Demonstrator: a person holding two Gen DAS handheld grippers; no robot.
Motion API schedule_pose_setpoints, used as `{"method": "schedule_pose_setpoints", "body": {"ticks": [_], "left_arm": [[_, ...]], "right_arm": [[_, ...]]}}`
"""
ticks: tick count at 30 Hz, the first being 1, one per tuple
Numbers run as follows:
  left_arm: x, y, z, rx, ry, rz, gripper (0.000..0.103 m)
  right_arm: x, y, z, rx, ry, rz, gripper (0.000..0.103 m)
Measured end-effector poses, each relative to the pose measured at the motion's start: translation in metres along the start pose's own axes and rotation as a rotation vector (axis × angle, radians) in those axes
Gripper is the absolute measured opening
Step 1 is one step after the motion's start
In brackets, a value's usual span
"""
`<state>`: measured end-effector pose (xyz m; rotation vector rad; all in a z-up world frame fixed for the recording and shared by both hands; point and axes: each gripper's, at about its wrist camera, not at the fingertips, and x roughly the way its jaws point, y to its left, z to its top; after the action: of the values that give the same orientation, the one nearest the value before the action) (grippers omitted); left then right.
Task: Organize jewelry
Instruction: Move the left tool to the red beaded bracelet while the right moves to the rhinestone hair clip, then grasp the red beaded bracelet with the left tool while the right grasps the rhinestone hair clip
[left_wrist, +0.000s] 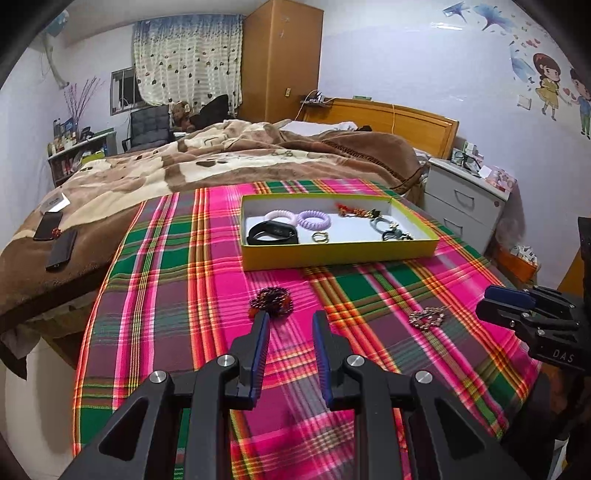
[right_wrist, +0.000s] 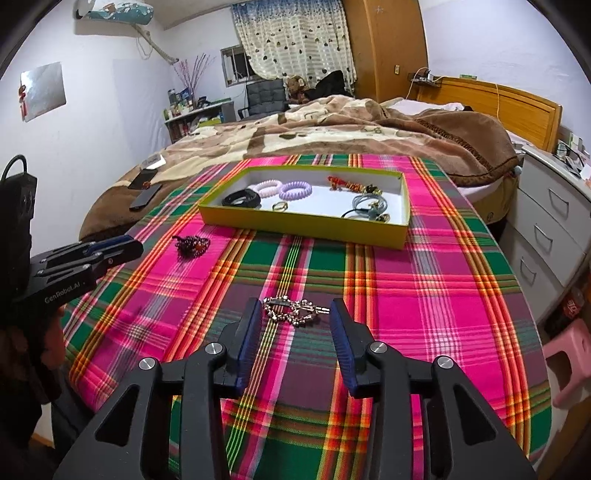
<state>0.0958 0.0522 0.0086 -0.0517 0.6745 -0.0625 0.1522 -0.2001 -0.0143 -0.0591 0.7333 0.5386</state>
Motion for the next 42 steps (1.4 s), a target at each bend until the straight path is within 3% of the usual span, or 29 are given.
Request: {"method": "schedule_pose_setpoints", "body": {"ticks": [13,19,27,33,35,42], "left_arm": [[0.045,0.017,0.012,0.003,0.09,0.005,0.033],[0.063,0.019,0.017,0.008,0.132,-0.008,0.033],[0.079,0.021,0.02,0.007,0.165,-0.032,0.033],[0.087,0.023,0.025,-0.007,0.176,-0.041,0.033],[0.09,0.023,0.026,-0.013,0.18,-0.042,0.033],[0.101,0.021,0.026,-0.017,0.218,-0.062,0.035]], "right_arm": [[0.04,0.001,0.002,-0.058,0.11,0.0,0.04],[0.047,0.005,0.008,-0.156,0.124,-0.02,0.04],[0.066,0.009,0.005,-0.309,0.194,0.03,0.042],[0.075,0.002,0.012,-0.223,0.216,0.028,0.041],[0.074,0.004,0.012,-0.215,0.211,0.019,0.033],[0.07,0.008,0.009,-0.196,0.196,-0.019,0.033]]}}
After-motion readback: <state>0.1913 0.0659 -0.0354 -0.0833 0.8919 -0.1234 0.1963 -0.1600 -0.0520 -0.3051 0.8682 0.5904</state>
